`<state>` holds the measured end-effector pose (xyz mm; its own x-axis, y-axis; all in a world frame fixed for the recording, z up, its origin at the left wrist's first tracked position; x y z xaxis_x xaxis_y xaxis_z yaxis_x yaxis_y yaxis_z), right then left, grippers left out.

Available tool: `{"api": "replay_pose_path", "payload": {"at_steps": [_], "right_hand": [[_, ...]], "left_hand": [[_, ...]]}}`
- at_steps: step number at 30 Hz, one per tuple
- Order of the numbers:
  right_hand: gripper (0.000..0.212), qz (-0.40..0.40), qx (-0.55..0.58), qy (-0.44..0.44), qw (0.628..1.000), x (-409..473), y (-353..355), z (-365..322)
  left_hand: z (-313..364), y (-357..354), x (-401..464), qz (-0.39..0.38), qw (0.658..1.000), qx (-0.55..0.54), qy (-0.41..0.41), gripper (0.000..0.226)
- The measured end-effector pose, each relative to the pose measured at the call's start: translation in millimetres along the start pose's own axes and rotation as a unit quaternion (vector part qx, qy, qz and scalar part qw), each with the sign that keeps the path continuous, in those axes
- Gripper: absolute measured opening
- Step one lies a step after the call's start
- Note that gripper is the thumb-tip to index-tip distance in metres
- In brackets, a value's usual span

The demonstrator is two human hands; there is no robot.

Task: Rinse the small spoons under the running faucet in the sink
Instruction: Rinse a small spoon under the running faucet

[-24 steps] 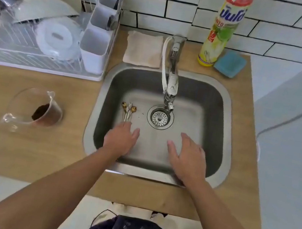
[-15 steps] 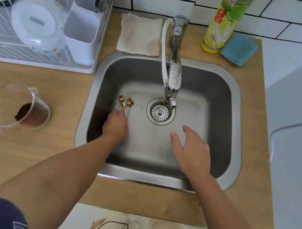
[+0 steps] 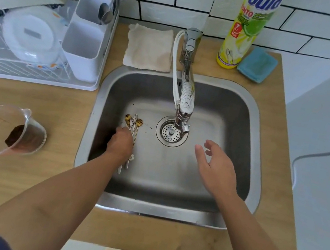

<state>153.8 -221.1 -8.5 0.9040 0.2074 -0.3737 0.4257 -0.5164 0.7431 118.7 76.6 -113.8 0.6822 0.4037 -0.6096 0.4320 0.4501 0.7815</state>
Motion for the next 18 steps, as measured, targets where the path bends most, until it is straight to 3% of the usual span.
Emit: {"api": "replay_pose_path", "payload": {"at_steps": [5, 8, 12, 15, 18], "right_hand": [[0.062, 0.008, 0.014, 0.005, 1.000, 5, 5, -2], [0.059, 0.018, 0.038, 0.017, 0.999, 17, 18, -11], [0.048, 0.051, 0.108, 0.049, 0.992, 48, 53, -44], [0.028, 0.059, 0.169, 0.067, 0.981, 78, 82, -80], [0.034, 0.038, 0.220, 0.060, 0.973, 109, 98, -116]], "left_hand": [[1, 5, -4, -0.016, 1.000, -0.003, 0.008, 0.033], [11, 14, -15, 0.020, 0.999, 0.029, -0.040, 0.037], [23, 27, -35, 0.048, 0.996, -0.024, -0.077, 0.014], [29, 24, -50, 0.027, 0.994, -0.041, -0.097, 0.005], [32, 18, -62, -0.008, 0.991, -0.085, -0.105, 0.009]]}}
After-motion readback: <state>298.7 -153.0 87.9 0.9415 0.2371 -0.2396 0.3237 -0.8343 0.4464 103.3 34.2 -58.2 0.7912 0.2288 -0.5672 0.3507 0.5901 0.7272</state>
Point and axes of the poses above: each hand's wrist, its own x-axis towards the middle knuckle, its own y-axis out of the back of the hand, z = x × y, the point moved 8 cm from there along x, towards the middle knuckle, and after that the axes turned 8 degrees about -z, right-handed, at the moved point
